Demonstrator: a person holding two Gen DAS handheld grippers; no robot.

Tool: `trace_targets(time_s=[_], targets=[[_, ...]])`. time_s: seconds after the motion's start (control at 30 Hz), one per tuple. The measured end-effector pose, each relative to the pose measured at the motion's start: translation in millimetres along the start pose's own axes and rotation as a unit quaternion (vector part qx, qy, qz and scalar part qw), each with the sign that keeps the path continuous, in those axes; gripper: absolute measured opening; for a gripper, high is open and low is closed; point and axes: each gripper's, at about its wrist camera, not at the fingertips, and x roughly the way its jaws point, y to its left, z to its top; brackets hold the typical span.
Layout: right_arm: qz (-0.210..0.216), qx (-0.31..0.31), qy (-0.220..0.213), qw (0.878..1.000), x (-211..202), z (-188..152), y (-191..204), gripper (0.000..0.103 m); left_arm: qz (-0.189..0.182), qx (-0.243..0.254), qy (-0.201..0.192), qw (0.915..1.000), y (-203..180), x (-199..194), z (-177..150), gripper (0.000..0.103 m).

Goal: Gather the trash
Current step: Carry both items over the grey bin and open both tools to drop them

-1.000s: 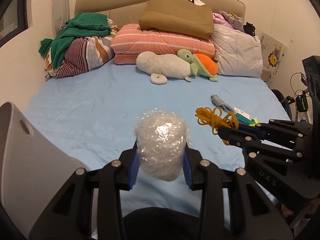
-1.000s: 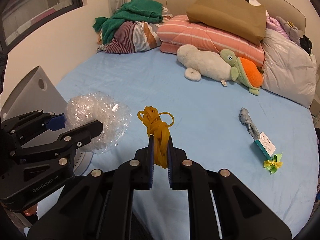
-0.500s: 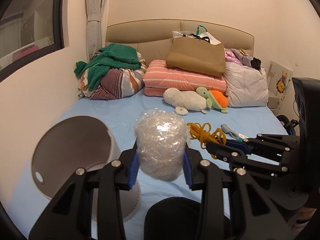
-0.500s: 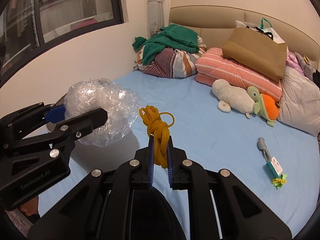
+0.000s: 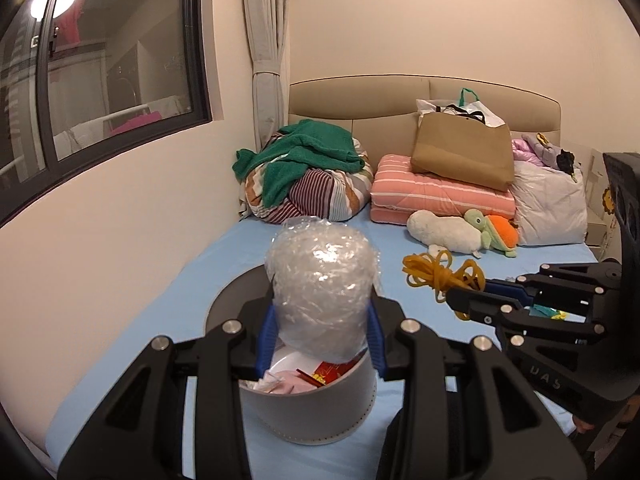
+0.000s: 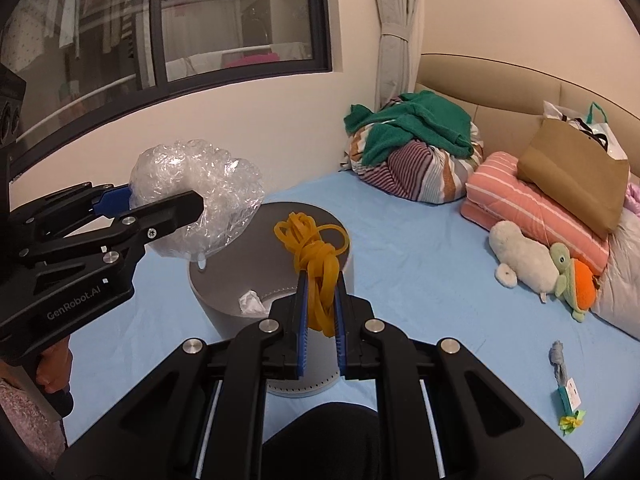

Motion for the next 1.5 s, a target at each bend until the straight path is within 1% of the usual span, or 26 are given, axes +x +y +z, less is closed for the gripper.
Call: trace_targets(time_s=[0.1,0.27,0.5,0.7,0.9,1.1,1.3,1.37,1.43,1.47,1.5], targets=[[0.008,-0.015,-0.002,1.0,7,11,14,0.01,0.013,0.002,-0.001,0.9999,10,-2,-1,0.038],[0.021,-0.032,-0.004,0.999,20,28,30,0.01,0.026,-0.002,-0.002,0.9997,27,-1,1,0.038],[0.035,-0.044,0.01,0.998,48,41,44,0.01,0.029,-0.016,0.006,0.9994,43,16,3,0.038],[0.042,-0.042,0.03,0.998,78,46,41,0.011,0.024,-0.027,0.021,0.9991,55,42,3,0.038],[0.042,-0.034,0.052,0.997,104,44,32,0.011,0.015,-0.038,0.043,0.9982,60,74,-1,0.039],[0.042,-0.027,0.063,0.997,119,42,24,0.011,0.007,-0.046,0.058,0.9972,65,93,-6,0.039],[0.045,-0.026,0.069,0.996,128,42,23,0.011,0.006,-0.053,0.067,0.9963,70,101,-7,0.039],[0.047,-0.026,0.071,0.996,129,42,23,0.012,0.007,-0.052,0.069,0.9963,71,102,-7,0.042],[0.049,-0.023,0.071,0.996,130,42,21,0.017,0.007,-0.047,0.072,0.9962,69,103,-7,0.051],[0.047,-0.019,0.071,0.996,130,42,20,0.021,0.019,-0.047,0.072,0.9961,70,104,-8,0.064],[0.041,-0.017,0.069,0.997,130,42,19,0.022,0.04,-0.048,0.068,0.9957,71,102,-9,0.077]])
